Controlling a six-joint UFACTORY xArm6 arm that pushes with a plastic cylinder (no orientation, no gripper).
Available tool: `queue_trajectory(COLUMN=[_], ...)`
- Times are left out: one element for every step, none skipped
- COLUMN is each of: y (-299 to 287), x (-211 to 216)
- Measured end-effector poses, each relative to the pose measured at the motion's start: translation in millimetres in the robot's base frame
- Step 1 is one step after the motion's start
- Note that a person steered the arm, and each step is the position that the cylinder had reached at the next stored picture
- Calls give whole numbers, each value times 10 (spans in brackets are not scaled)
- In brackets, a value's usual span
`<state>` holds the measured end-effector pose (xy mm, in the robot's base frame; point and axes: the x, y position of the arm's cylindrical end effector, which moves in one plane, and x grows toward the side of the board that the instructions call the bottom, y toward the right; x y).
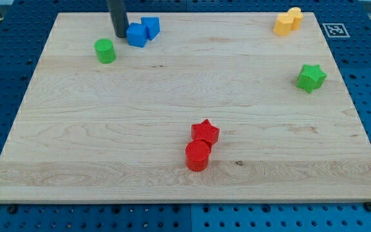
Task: Push the green circle to the top left
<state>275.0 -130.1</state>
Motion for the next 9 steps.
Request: queue_trajectory(y=[215,378,427,153,-178,-178,-178,-191,-306], x=[369,454,755,982,982,968,840,746,653])
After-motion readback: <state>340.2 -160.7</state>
